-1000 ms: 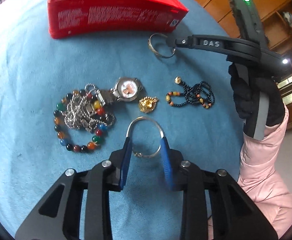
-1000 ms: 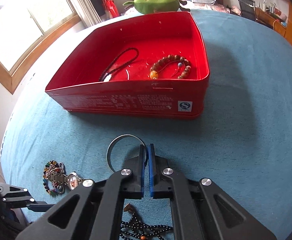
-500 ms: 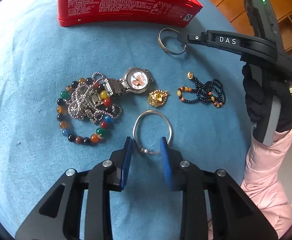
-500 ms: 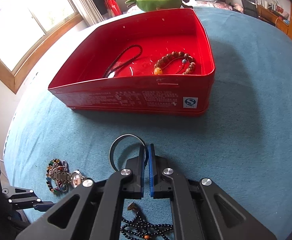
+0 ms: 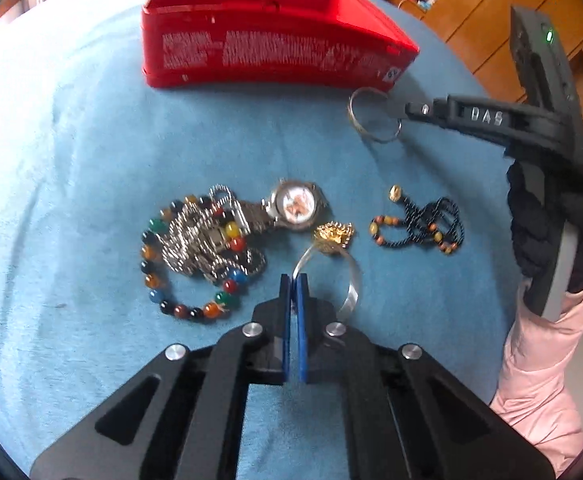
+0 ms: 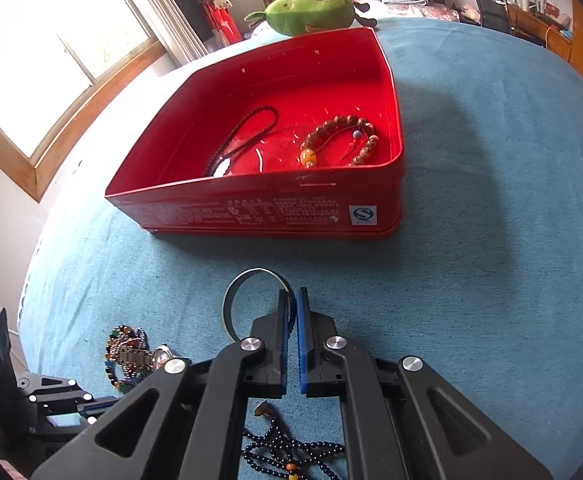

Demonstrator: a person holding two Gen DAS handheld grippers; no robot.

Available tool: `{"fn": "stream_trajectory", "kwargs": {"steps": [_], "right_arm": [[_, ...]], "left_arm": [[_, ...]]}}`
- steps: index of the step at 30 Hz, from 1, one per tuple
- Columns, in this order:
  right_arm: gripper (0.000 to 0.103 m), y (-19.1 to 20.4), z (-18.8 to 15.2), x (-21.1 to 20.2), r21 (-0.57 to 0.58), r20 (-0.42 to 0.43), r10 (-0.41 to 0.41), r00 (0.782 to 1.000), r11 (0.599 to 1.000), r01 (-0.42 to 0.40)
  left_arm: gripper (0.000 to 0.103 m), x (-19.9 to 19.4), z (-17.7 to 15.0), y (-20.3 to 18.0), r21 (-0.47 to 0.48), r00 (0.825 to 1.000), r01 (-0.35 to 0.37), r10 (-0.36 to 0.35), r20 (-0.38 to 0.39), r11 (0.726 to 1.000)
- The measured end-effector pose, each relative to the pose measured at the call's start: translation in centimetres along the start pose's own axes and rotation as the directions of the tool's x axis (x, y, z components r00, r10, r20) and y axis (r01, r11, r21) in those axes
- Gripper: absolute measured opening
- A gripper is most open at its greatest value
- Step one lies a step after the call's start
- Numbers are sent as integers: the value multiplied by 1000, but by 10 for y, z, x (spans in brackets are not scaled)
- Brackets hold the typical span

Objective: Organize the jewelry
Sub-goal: 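Carry the bangle and key ring into the red tin and open both tools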

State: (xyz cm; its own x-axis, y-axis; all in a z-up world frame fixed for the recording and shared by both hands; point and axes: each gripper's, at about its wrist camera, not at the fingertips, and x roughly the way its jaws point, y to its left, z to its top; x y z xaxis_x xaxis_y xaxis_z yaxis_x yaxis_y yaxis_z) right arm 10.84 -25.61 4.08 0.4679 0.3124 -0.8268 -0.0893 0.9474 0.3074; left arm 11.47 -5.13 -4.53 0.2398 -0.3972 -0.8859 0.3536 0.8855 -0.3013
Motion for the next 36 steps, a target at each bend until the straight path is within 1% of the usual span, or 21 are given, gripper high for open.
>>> {"fn": "stream_trajectory", "kwargs": {"steps": [7, 11, 13, 19, 25, 30, 34, 36], "right_arm": [[4, -5, 1, -9, 11, 19, -14, 1000, 1000, 14], [3, -5, 2, -15, 13, 36, -1, 999, 1000, 1], [3, -6, 2, -22, 12, 55, 7, 998, 1000, -8], [3, -9, 6, -33, 17, 93, 36, 995, 999, -38], [3, -10, 10, -43, 20, 113, 77, 991, 997, -79], [3, -5, 22, -53, 3, 134, 86, 987, 996, -87], [3, -1, 41, -55, -2, 134, 70, 988, 998, -71], [3, 0, 54, -52, -1, 126, 78, 989, 997, -79]], "left_arm": [[1, -22, 19, 11, -18, 998, 2, -1, 55, 1000], [1, -32, 27, 10, -15, 996, 18, -17, 84, 1000], [1, -38, 22, 12, -8, 995, 19, -18, 103, 1000], [1, -57, 42, 12, -9, 987, 1, 0, 163, 1000], [1, -65, 61, 11, -11, 981, -12, 14, 192, 1000], [1, -76, 84, 10, -9, 974, -35, 36, 223, 999], [1, -81, 105, 10, -10, 969, -37, 39, 243, 999], [1, -82, 116, 12, -17, 967, -34, 37, 253, 999]]}}
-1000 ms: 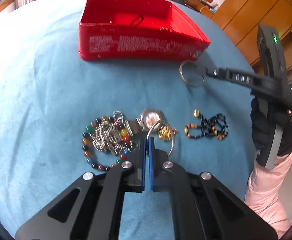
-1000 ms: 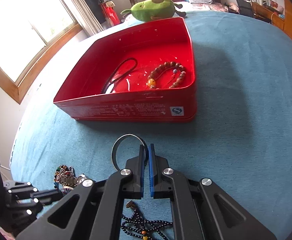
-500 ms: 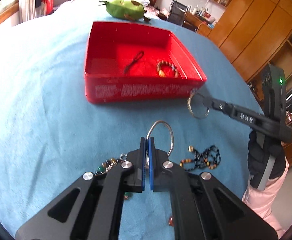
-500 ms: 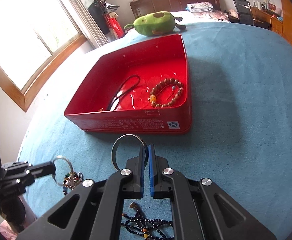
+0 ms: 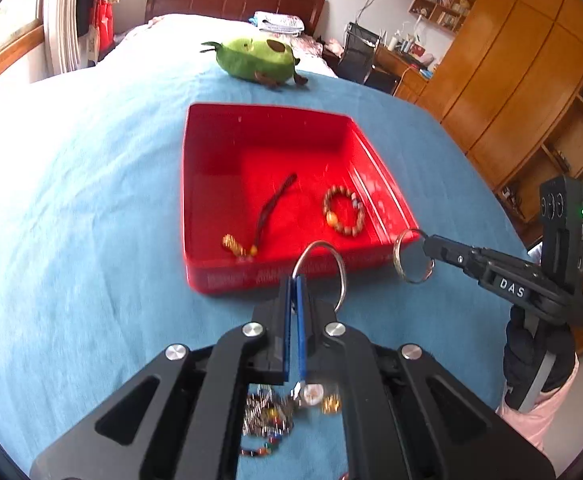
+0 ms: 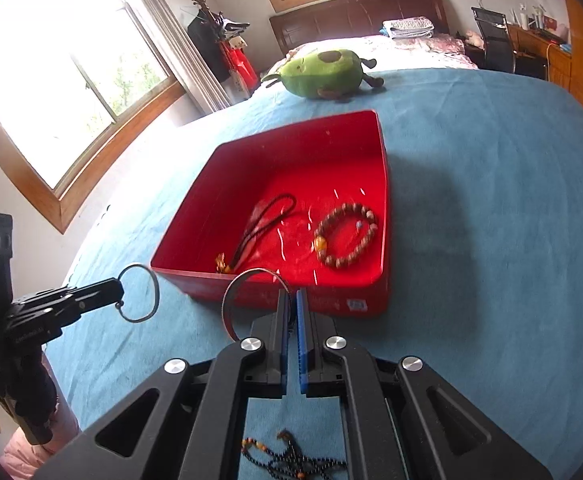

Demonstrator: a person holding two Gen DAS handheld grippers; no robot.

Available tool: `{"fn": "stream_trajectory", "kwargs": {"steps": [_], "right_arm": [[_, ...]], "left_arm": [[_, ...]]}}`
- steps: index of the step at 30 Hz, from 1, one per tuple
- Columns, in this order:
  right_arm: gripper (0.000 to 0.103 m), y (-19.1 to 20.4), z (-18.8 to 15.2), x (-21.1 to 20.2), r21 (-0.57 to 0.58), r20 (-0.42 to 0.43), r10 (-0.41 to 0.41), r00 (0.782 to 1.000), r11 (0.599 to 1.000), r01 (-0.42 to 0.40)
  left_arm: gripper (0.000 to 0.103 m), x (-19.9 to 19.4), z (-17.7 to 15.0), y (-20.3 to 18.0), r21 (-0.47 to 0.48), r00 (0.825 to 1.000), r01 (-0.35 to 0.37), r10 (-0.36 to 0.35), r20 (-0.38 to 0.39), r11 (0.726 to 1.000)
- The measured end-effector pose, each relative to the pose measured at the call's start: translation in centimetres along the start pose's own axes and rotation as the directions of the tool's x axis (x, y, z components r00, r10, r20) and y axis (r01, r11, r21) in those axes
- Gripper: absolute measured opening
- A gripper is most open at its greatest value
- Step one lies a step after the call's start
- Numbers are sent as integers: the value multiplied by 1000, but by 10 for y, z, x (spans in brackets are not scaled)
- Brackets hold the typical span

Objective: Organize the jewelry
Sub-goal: 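Carry the bangle and key ring into the red tin and open both tools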

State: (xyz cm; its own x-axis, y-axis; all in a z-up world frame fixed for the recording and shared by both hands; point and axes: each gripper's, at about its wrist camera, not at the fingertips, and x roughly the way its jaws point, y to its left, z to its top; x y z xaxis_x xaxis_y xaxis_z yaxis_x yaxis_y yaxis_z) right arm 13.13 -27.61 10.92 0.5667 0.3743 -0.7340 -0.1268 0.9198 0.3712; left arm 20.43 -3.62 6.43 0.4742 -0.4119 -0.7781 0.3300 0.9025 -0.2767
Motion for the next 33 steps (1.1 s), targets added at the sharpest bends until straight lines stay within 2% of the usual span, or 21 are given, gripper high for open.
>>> {"fn": "stream_trajectory", "kwargs": {"steps": [4, 9, 22, 33], "right_arm": [[3, 1, 21, 16, 0, 5, -30, 1000, 1000, 30], [3, -5, 42, 46, 17, -9, -60, 998, 998, 60], [3, -17, 70, 110, 31, -79, -103, 992, 994, 105], [3, -16, 79, 141, 8, -118, -144, 983, 989, 146]], "left_arm": [[1, 14, 22, 6, -22, 1000, -5, 5, 10, 1000], [1, 47, 41, 17, -54, 1000, -9, 8, -19, 998], [1, 108, 78, 44, -113, 998, -21, 15, -59, 993], [1, 136, 86, 50, -118, 995, -32, 20, -103, 992]]}}
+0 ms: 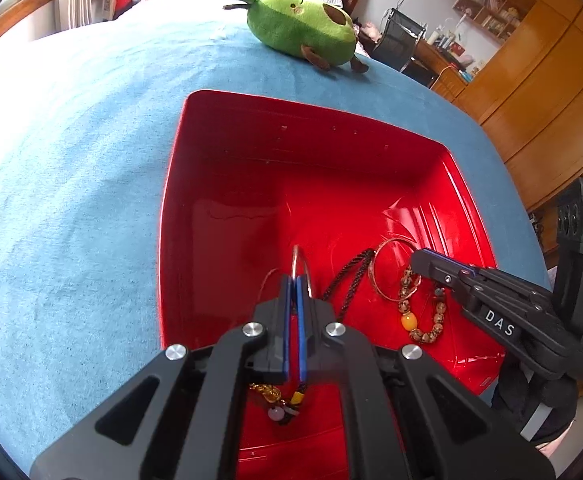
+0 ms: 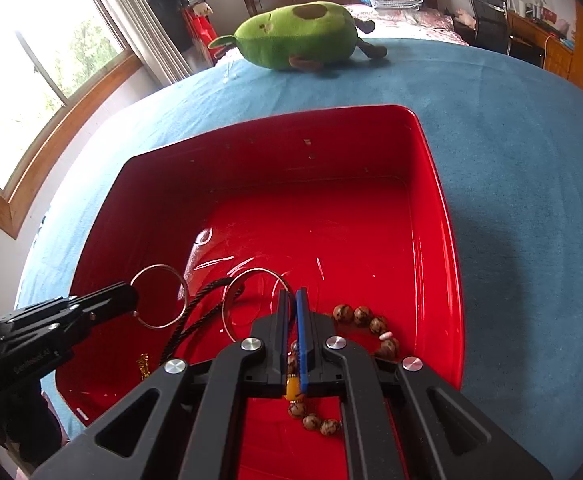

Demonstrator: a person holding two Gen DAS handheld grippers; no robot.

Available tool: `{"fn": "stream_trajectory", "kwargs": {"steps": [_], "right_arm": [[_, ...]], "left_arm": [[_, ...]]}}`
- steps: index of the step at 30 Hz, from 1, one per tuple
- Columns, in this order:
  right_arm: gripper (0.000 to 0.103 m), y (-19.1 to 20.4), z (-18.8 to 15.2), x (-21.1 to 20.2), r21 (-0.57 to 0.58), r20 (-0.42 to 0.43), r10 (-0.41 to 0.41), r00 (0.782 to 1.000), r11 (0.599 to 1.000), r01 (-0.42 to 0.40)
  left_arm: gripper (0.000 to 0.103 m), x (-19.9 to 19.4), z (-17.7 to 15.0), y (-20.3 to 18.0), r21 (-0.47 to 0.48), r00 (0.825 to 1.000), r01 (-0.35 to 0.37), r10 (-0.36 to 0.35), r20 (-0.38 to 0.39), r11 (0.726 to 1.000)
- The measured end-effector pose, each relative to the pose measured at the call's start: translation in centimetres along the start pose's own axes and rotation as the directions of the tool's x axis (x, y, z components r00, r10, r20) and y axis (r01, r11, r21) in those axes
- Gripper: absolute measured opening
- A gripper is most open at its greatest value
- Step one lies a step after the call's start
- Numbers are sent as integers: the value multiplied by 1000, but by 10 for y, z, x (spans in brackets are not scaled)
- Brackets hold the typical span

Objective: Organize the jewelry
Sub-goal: 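Carry the bangle and key ring into the red tin and open both tools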

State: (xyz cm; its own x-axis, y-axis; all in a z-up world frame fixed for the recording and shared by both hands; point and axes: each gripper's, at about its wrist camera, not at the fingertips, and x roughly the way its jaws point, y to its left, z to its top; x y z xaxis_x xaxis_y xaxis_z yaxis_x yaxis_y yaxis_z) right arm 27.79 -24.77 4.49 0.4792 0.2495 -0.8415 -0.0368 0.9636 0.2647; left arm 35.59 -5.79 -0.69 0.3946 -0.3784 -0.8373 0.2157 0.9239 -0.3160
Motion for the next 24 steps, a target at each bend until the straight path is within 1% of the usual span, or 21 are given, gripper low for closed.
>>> {"fn": "stream_trajectory", "kwargs": {"steps": [15, 20, 24], "right_arm": [[4, 5, -2, 4, -17, -8, -21, 1000, 1000, 21], [5, 4, -4, 1, -16, -1, -24, 1000, 1000, 24], [7, 2, -5, -6, -8, 9, -23, 1000, 1000, 23]], "left_arm": [[1, 2, 1, 0, 7, 1000, 10, -10, -5, 1000], [3, 2, 2, 0, 4, 1000, 17, -17, -22, 1000], [3, 0, 2, 3, -5, 999, 26, -26, -20, 1000]]}}
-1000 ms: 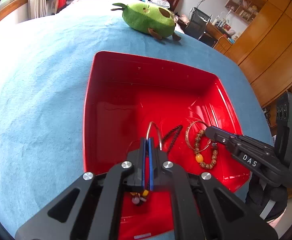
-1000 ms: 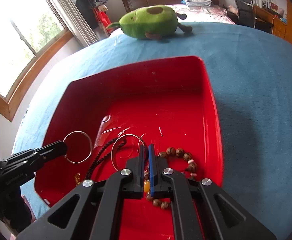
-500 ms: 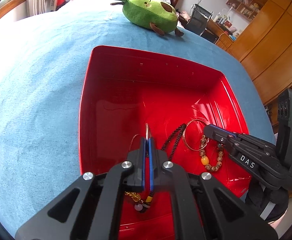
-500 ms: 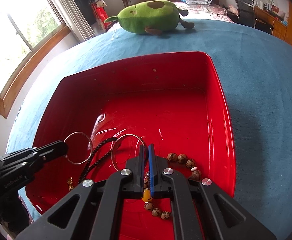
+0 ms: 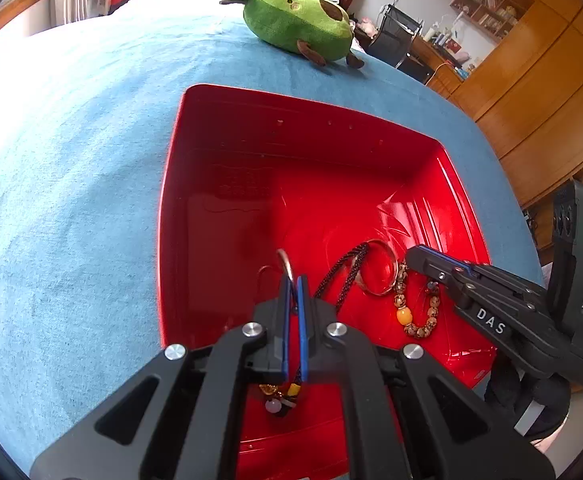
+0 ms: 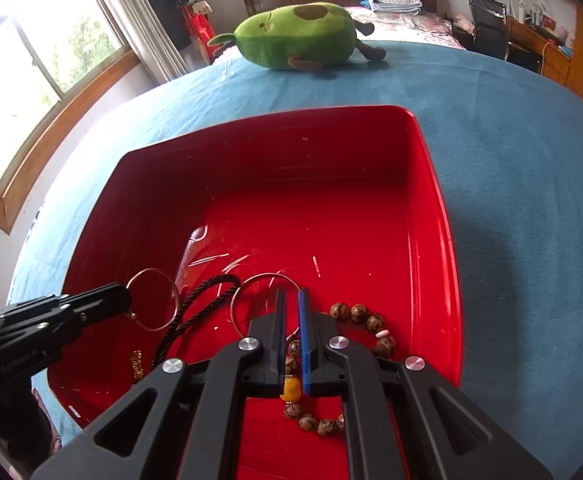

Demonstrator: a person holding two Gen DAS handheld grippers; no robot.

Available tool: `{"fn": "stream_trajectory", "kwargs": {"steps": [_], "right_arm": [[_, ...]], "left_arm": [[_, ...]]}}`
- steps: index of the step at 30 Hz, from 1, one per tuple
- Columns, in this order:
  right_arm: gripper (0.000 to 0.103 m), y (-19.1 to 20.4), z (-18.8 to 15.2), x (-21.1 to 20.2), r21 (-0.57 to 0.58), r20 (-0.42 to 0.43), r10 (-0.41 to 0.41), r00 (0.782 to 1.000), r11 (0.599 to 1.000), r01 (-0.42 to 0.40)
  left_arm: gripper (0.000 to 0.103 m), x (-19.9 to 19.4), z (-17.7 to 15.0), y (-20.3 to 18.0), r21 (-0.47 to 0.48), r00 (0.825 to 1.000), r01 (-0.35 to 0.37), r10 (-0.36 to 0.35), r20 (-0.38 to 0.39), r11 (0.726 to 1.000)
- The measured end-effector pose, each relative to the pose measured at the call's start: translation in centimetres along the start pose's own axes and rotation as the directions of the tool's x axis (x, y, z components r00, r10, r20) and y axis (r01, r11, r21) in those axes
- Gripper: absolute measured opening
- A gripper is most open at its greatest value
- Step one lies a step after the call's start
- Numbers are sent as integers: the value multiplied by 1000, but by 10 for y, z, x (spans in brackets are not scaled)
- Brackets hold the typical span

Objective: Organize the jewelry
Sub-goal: 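Carry the bangle and key ring into the red tin and open both tools, then withdraw both open tools from the tin back to the remaining jewelry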

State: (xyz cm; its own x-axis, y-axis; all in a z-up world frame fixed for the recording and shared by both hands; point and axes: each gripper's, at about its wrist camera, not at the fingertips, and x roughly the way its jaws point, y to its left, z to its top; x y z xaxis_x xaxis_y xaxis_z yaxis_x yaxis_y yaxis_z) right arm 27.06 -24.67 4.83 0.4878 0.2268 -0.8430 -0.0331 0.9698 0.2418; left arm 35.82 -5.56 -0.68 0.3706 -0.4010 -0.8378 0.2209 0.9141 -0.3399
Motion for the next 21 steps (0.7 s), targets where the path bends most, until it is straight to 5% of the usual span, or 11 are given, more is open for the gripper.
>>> {"fn": "stream_trajectory", "kwargs": {"steps": [13, 17, 21], "right_arm": [[10, -1, -15, -42, 4, 60, 17, 998, 1000, -17], [10, -2, -29, -59, 4, 75, 24, 997, 1000, -25], [11, 1, -51, -77, -18, 80, 24, 997, 1000, -23]], "left_arm": [[4, -42, -15, -5, 11, 998, 1, -2, 66, 1000], [23, -57, -35, -8, 17, 997, -34, 33, 73, 999], [30, -72, -61, -12, 41, 995, -60, 56, 84, 997]]}}
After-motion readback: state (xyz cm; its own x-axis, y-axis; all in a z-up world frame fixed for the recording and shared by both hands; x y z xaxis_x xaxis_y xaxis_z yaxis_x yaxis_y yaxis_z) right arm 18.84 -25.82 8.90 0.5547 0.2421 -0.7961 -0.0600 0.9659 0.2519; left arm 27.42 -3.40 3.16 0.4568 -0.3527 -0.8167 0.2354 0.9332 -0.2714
